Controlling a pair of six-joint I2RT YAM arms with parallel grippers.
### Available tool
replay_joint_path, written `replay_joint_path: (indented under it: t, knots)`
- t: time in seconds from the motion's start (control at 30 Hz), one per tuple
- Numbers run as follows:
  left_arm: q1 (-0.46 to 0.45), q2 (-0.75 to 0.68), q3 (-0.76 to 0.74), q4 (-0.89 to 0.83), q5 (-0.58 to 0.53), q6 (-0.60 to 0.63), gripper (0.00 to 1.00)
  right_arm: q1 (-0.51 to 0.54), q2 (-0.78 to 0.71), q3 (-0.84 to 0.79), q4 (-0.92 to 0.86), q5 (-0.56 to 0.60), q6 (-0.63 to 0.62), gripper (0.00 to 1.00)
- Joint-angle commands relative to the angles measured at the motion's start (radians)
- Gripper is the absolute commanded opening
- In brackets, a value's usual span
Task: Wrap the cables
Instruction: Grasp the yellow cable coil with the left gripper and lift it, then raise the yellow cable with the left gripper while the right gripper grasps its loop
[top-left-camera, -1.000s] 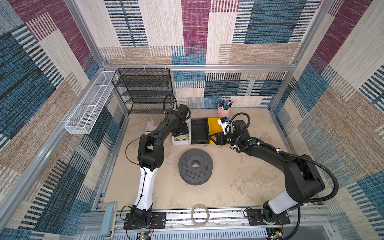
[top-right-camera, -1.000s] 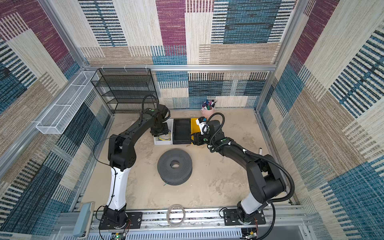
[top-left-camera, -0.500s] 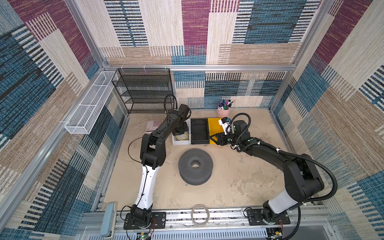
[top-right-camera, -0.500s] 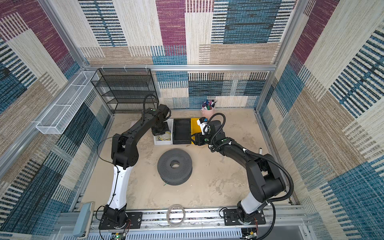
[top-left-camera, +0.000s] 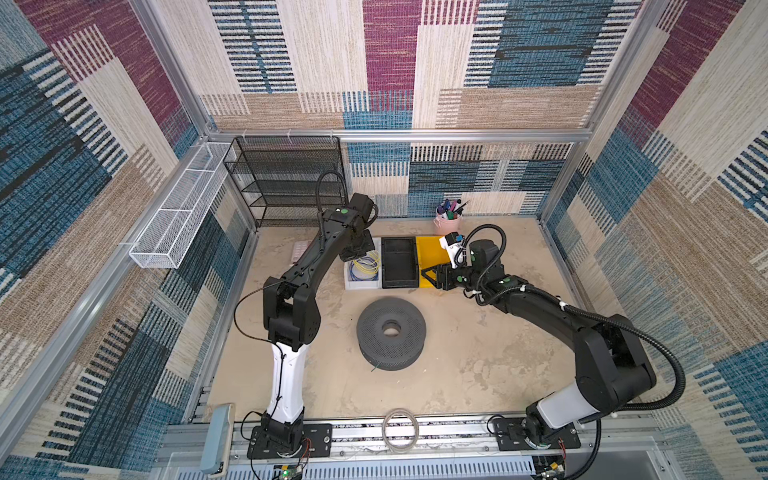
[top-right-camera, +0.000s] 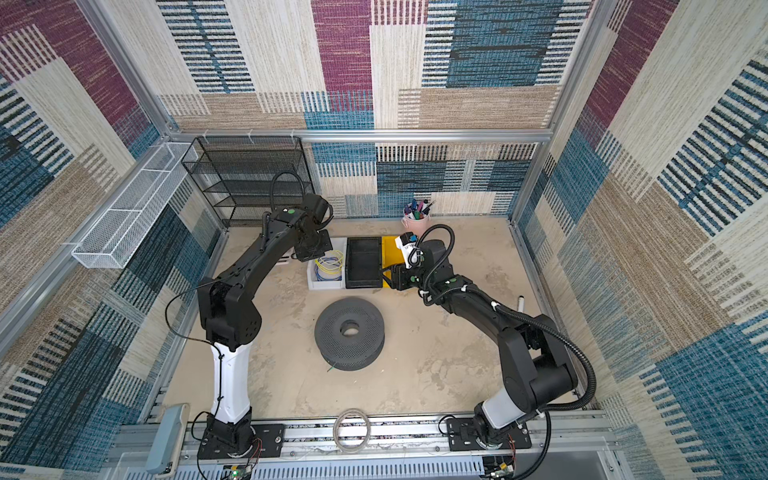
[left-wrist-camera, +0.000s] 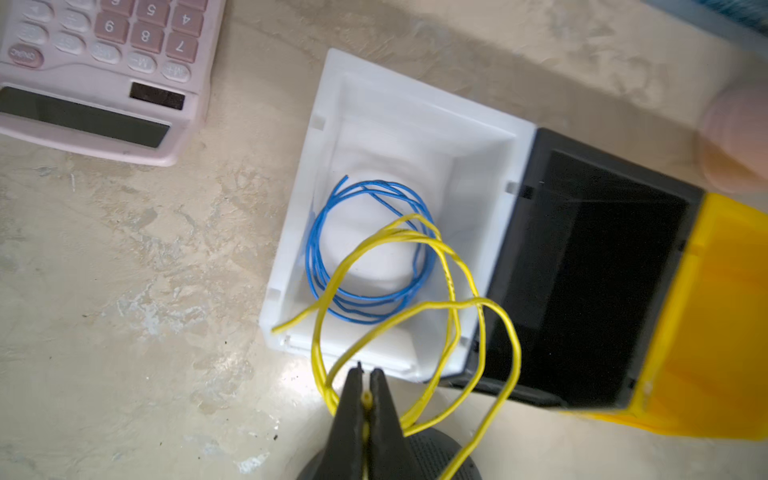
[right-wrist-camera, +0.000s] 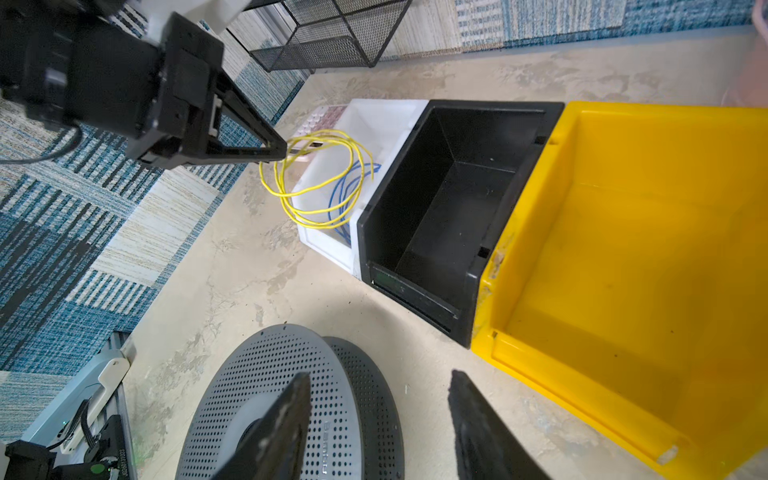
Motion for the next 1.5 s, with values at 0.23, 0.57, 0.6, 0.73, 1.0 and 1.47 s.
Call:
replay_joint_path:
  t: [0.23, 0.57, 0.6, 0.73, 1.0, 1.47]
  knots:
    - [0.001, -0.205, -0.031, -0.001, 0.183, 0.043, 0.00, -0.004, -0.113, 0.082, -0.086, 0.043, -0.041, 0.58]
    - [0.043, -0.590, -0.481, 0.543, 0.956, -0.083, 0.00, -0.067, -0.296, 0.148, -0.128, -0.201, 0.014, 0.69]
    - [0.043, -0.631, -0.546, 0.646, 1.025, -0.127, 0.00, -0.070, -0.308, 0.148, -0.126, -0.235, 0.018, 0.70]
    - [0.043, -0.750, -0.728, 0.950, 1.183, -0.262, 0.00, -0.073, -0.335, 0.133, -0.092, -0.356, 0.060, 0.71]
    - [0.043, -0.882, -0.922, 1.308, 1.312, -0.458, 0.00, -0.091, -0.348, 0.106, 0.056, -0.464, 0.205, 0.72]
    - [0.002, -0.831, -0.975, 1.853, 1.372, -0.831, 0.00, 0.049, -0.366, 0.047, 0.319, -0.564, 0.380, 0.80]
